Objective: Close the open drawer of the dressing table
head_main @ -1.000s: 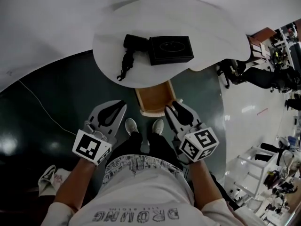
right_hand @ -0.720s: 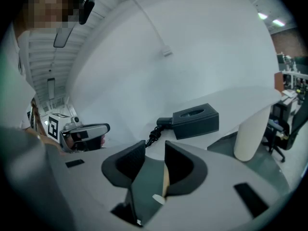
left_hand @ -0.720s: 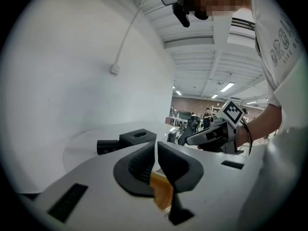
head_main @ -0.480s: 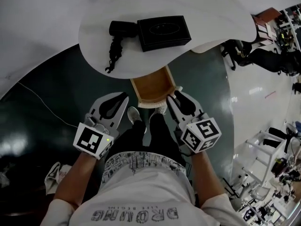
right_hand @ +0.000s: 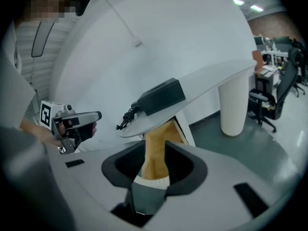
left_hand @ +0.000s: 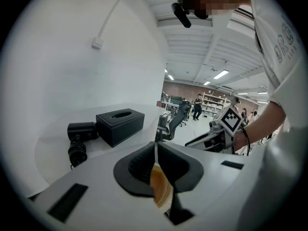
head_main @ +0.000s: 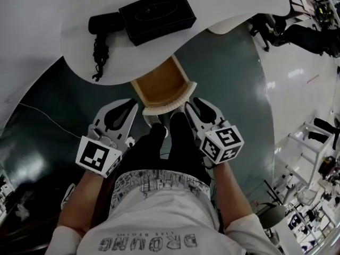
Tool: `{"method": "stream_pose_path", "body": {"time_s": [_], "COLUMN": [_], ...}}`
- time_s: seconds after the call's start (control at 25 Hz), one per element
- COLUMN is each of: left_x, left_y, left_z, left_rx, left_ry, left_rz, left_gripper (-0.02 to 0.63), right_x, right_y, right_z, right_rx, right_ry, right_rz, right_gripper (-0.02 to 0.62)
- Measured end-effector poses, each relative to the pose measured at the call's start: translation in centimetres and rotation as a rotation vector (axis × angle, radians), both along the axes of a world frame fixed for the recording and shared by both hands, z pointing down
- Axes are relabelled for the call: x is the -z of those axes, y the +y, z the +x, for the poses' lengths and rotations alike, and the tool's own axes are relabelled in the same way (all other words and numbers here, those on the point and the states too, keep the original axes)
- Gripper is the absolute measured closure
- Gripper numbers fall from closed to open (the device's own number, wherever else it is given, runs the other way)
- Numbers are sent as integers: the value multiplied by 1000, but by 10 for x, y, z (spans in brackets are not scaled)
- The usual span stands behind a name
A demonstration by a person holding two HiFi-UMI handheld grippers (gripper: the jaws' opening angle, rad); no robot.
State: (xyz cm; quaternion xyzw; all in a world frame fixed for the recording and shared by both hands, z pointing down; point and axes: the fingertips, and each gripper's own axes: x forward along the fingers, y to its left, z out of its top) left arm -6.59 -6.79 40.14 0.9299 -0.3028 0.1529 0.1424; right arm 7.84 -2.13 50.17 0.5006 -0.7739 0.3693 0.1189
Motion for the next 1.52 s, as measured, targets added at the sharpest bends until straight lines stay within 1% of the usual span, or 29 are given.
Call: {"method": "stream_pose_path", "body": {"time_s": [0.16, 0.32, 0.52, 0.68, 1.04, 1.4, 1.52], "left_x": [-14, -32, -53, -70, -88, -102, -104], "left_y": [1, 2, 6, 6, 2, 2, 3], "left_z": [12, 23, 34, 37, 38, 28, 25], "left_rx": [-41, -69, -112, -129, -143, -135, -136], "left_ry": [-39, -72, -102, -116, -122, -135, -138], "left_rz": [-22, -48, -78, -99, -128, -154, -159], "left_gripper": [568, 568, 568, 568, 569, 568, 568], "right_x": [-42, -86, -134, -164, -203, -227, -233], "right_y": [16, 28, 37, 39, 45, 47, 47], "right_z": [6, 5, -5, -17, -37, -44, -46], "right_rx": [-31, -29, -10, 41, 126, 155, 154], "right_ry": [-31, -60, -84, -87, -67, -52, -38], "right_rz": [-68, -131, -189, -221, -269, -306, -315], "right_gripper": [459, 459, 459, 457, 454, 454, 469]}}
